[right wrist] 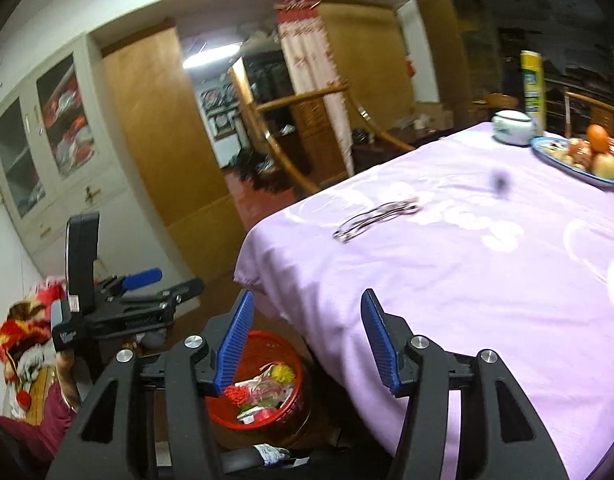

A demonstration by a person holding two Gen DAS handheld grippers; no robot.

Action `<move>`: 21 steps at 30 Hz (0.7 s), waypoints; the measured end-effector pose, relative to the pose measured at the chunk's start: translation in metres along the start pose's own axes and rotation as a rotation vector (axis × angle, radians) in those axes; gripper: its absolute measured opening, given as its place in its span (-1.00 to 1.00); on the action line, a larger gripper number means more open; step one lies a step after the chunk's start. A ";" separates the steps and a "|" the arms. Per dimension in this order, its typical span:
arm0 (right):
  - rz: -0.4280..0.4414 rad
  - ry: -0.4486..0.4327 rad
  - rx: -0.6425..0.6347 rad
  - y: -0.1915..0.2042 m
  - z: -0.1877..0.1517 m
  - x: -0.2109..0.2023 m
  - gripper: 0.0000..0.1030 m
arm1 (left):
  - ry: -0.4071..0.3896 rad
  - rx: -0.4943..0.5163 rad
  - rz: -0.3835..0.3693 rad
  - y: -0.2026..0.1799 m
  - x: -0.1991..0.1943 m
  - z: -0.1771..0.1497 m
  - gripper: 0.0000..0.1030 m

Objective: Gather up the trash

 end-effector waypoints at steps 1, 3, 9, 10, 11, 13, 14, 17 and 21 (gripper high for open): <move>-0.004 -0.014 0.008 -0.006 -0.002 -0.007 0.08 | 0.002 0.006 -0.005 -0.004 -0.002 -0.001 0.86; -0.006 -0.034 0.013 -0.012 -0.004 -0.018 0.12 | 0.007 0.017 -0.004 -0.015 -0.007 -0.003 0.86; 0.010 -0.066 -0.042 -0.006 -0.005 -0.031 0.40 | 0.024 -0.030 0.077 -0.021 -0.022 -0.008 0.87; 0.011 -0.066 -0.068 -0.002 -0.005 -0.029 0.42 | 0.029 -0.044 0.103 -0.020 -0.025 -0.009 0.87; 0.015 -0.063 -0.085 0.004 -0.004 -0.026 0.47 | 0.033 -0.055 0.132 -0.019 -0.026 -0.011 0.87; 0.046 -0.038 -0.123 0.013 -0.004 -0.013 0.51 | 0.055 -0.080 0.214 -0.014 -0.026 -0.022 0.87; 0.066 -0.019 -0.130 0.016 -0.006 -0.006 0.55 | 0.073 -0.090 0.249 -0.012 -0.024 -0.027 0.87; 0.118 0.078 -0.141 0.028 -0.012 0.025 0.57 | 0.173 -0.149 0.327 0.006 -0.012 -0.052 0.87; 0.140 0.218 -0.174 0.048 -0.029 0.066 0.57 | 0.275 -0.240 0.371 0.034 0.009 -0.091 0.87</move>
Point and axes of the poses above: each gripper's, at about its wrist camera, not at the fingertips, and x roughly the way its jaws point, y to its left, z to its top, the point moved 1 cm from there along x, roughly the way its jaws point, and after that the axes turned 7 degrees about y, right-handed, at the moved point
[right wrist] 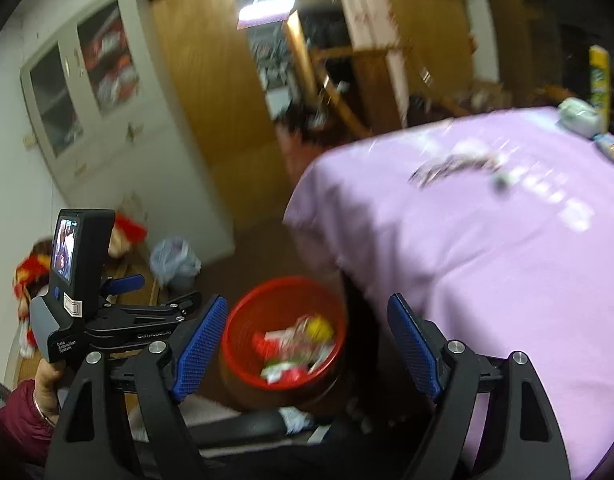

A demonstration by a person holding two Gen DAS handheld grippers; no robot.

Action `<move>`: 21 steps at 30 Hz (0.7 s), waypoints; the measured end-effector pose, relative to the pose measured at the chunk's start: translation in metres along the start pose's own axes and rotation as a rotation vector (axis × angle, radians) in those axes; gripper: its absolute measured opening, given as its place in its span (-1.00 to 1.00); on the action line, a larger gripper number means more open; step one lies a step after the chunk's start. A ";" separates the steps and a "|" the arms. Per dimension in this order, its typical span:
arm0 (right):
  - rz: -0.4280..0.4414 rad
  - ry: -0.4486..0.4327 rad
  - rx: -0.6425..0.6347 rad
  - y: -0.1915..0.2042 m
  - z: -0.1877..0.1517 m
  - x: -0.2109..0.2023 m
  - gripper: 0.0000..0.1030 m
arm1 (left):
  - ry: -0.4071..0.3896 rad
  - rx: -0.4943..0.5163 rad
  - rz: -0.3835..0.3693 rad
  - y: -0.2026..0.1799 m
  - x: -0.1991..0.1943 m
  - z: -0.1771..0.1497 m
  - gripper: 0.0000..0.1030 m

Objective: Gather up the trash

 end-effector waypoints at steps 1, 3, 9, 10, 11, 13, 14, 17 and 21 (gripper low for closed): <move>0.000 0.038 -0.009 0.005 -0.002 0.013 0.57 | 0.016 -0.005 0.014 0.004 0.011 -0.002 0.87; -0.020 0.087 -0.024 0.014 -0.006 0.031 0.57 | 0.032 -0.001 0.020 0.006 0.024 -0.002 0.87; -0.121 0.225 -0.018 0.023 -0.013 0.083 0.57 | 0.034 -0.001 0.005 0.013 0.054 -0.001 0.87; -0.135 0.240 -0.017 0.024 -0.013 0.089 0.57 | 0.037 -0.006 0.003 0.014 0.056 -0.002 0.87; -0.155 0.259 -0.018 0.026 -0.012 0.097 0.57 | 0.047 -0.017 -0.012 0.015 0.061 -0.001 0.87; -0.178 0.300 -0.025 0.027 -0.013 0.112 0.57 | 0.077 -0.044 -0.051 0.018 0.073 0.000 0.87; -0.181 0.316 -0.028 0.026 -0.015 0.117 0.57 | 0.091 -0.055 -0.060 0.019 0.079 -0.001 0.87; -0.197 0.346 -0.040 0.027 -0.012 0.132 0.57 | 0.116 -0.071 -0.041 0.022 0.092 -0.003 0.87; -0.195 0.365 -0.045 0.028 -0.010 0.144 0.57 | 0.138 -0.072 -0.029 0.022 0.103 -0.005 0.87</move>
Point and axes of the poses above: each gripper's, at about its wrist camera, not at the fingertips, and x roughly the way its jaws point, y to its left, z to its top, the point moved 1 cm from there along x, roughly the way its jaws point, and after that the axes turned 7 degrees about y, right-handed, at the moved point
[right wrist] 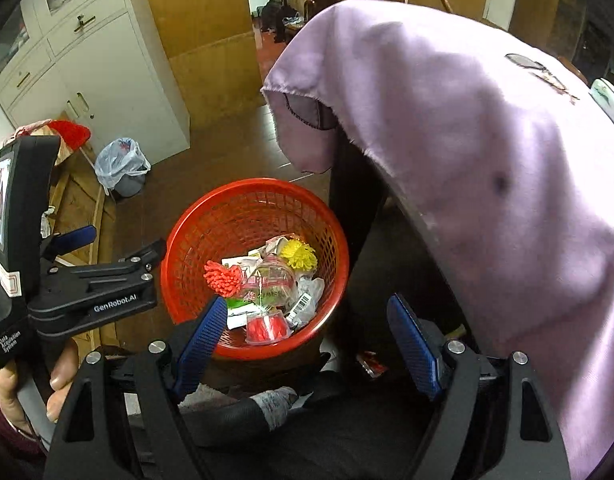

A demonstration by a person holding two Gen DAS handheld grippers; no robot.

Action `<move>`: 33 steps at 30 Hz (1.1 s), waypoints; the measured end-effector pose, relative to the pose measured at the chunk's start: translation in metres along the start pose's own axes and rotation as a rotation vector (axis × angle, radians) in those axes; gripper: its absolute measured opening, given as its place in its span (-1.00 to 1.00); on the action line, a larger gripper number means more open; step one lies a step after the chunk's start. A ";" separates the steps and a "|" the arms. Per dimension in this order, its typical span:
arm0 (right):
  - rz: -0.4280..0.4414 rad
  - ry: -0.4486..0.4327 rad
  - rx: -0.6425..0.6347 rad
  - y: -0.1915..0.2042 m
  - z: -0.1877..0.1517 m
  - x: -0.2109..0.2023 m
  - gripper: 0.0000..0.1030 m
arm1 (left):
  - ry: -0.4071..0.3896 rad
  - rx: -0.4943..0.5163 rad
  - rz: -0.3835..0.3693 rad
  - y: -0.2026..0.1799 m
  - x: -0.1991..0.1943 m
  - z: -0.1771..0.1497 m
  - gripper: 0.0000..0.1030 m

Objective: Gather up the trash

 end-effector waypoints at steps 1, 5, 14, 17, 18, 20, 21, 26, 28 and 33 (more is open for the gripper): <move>0.003 0.008 0.001 0.000 0.001 0.003 0.57 | 0.003 -0.001 0.000 0.000 0.001 0.000 0.87; 0.013 0.030 0.008 -0.002 0.000 0.010 0.57 | 0.008 0.000 0.008 0.000 0.005 -0.001 0.87; 0.019 0.045 0.058 -0.013 -0.007 0.014 0.57 | -0.004 0.031 0.007 -0.009 -0.002 -0.004 0.87; 0.014 0.055 0.065 -0.015 -0.010 0.015 0.57 | -0.008 0.047 0.002 -0.014 -0.005 -0.005 0.87; 0.014 0.056 0.067 -0.015 -0.011 0.015 0.57 | -0.009 0.056 0.002 -0.016 -0.006 -0.006 0.87; 0.012 0.056 0.071 -0.016 -0.013 0.014 0.57 | -0.015 0.076 0.000 -0.020 -0.009 -0.007 0.87; 0.012 0.054 0.073 -0.017 -0.013 0.014 0.57 | -0.021 0.087 0.001 -0.023 -0.011 -0.008 0.87; 0.011 0.040 0.079 -0.018 -0.016 0.011 0.57 | -0.040 0.104 0.005 -0.028 -0.018 -0.009 0.87; 0.010 0.035 0.079 -0.019 -0.016 0.009 0.57 | -0.044 0.101 0.001 -0.028 -0.020 -0.009 0.87; 0.009 0.030 0.080 -0.019 -0.017 0.005 0.57 | -0.056 0.106 -0.003 -0.029 -0.025 -0.009 0.87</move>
Point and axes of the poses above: each gripper's, at about its wrist camera, not at the fingertips, and x roughly the way its jaws point, y to its left, z to its top, the point moved 1 cm from there along x, roughly the way its jaws point, and after that the axes turned 7 degrees about y, right-handed, at the moved point
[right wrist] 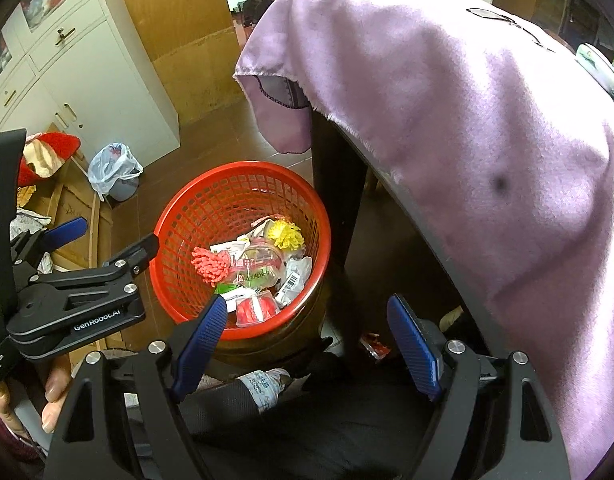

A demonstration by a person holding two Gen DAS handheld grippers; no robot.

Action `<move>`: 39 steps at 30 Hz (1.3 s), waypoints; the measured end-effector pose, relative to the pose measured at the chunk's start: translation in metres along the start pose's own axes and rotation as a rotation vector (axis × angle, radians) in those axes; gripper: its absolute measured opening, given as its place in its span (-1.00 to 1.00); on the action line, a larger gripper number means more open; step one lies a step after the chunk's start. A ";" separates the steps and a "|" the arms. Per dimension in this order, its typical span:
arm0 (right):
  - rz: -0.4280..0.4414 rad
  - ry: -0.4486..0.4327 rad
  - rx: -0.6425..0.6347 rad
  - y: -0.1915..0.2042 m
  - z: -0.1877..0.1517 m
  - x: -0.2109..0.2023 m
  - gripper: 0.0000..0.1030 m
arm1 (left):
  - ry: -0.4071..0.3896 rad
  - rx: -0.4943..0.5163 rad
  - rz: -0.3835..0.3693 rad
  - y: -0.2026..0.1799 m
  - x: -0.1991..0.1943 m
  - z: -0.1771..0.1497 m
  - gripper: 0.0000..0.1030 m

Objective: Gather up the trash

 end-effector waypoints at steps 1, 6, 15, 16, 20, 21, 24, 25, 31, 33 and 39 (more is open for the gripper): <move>0.000 -0.001 -0.001 0.000 0.000 -0.001 0.57 | -0.002 0.000 -0.001 0.000 -0.001 0.000 0.87; -0.003 -0.004 -0.003 0.001 0.001 -0.002 0.57 | -0.001 -0.003 -0.001 0.000 -0.001 0.000 0.87; -0.003 -0.003 -0.002 0.001 0.001 -0.002 0.57 | -0.001 -0.003 -0.001 0.000 -0.002 0.000 0.87; -0.003 -0.003 -0.002 0.001 0.001 -0.003 0.57 | -0.001 -0.003 -0.001 0.000 -0.001 0.000 0.87; -0.003 -0.003 -0.002 0.001 0.001 -0.003 0.57 | 0.002 -0.007 -0.006 0.000 -0.002 0.000 0.87; -0.003 -0.003 -0.003 0.001 0.001 -0.003 0.57 | 0.003 -0.007 -0.006 0.000 -0.001 -0.001 0.87; -0.003 -0.003 -0.002 0.001 0.001 -0.003 0.57 | 0.003 -0.008 -0.007 -0.001 -0.001 -0.001 0.87; -0.003 -0.004 -0.002 0.001 0.001 -0.003 0.57 | 0.003 -0.008 -0.007 -0.001 -0.001 -0.001 0.87; -0.002 -0.003 -0.002 0.001 0.001 -0.002 0.57 | 0.003 -0.008 -0.007 0.000 -0.001 -0.001 0.87; -0.001 -0.001 -0.001 0.000 0.000 -0.002 0.57 | 0.004 -0.008 -0.007 0.000 -0.001 -0.001 0.87; 0.000 -0.001 0.000 0.000 0.000 -0.002 0.57 | 0.006 -0.010 -0.011 -0.001 -0.001 -0.002 0.87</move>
Point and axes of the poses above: each gripper's, at about its wrist camera, not at the fingertips, and x roughly the way its jaws point, y to its left, z to its top, the point moved 1 cm from there along x, roughly the way its jaws point, and after that the axes turned 7 degrees about y, right-handed, at the moved point
